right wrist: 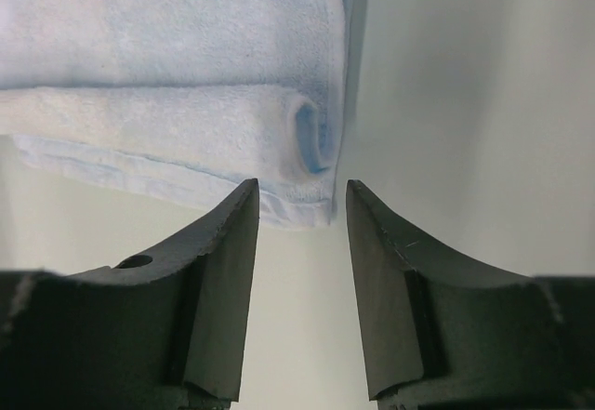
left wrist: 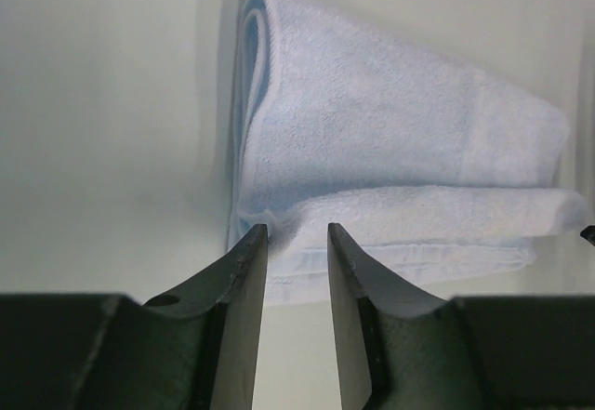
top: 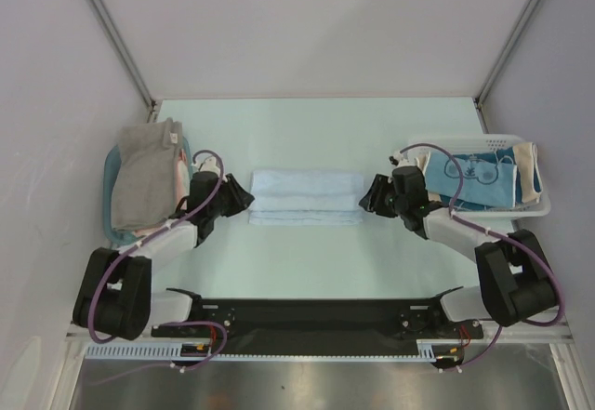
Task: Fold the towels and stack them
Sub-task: Fold the towel
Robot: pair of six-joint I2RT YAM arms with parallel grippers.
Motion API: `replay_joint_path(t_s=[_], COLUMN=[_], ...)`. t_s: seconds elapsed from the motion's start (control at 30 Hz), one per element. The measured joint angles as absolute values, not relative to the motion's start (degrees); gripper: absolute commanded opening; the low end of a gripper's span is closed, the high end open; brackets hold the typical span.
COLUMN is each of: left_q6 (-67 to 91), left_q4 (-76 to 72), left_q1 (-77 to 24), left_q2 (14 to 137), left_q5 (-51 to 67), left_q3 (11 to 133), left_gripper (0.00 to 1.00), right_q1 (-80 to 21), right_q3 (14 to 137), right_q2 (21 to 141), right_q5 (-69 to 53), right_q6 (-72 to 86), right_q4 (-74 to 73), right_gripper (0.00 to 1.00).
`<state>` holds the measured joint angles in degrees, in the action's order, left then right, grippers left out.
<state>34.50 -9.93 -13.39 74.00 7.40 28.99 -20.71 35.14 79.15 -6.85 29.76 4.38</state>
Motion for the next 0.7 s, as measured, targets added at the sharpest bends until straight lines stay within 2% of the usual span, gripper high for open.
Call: replay_joint_path(t_s=[0.17, 0.27, 0.5, 0.7], left_q6=[34.5, 34.5, 34.4, 34.0], left_q4=[-7.7, -6.7, -7.8, -7.0], left_q1=[-13.6, -13.8, -17.4, -19.8], left_q2=[67.2, 67.7, 83.1, 91.6], left_q5=[4.9, 3.7, 3.2, 3.9], left_q3=[29.3, 31.9, 42.3, 43.8], left_gripper=[0.39, 0.38, 0.34, 0.32], right_q1=[-20.9, -21.0, -22.1, -23.4], right_q3=[35.4, 37.4, 48.2, 49.5], right_q2=[76.1, 77.1, 88.3, 92.5], right_q5=[-5.3, -4.6, -3.4, -3.5], right_q6=[29.7, 29.8, 29.7, 29.5], right_q4=[4.0, 3.4, 3.7, 3.1], right_gripper=[0.49, 0.48, 0.47, 0.46])
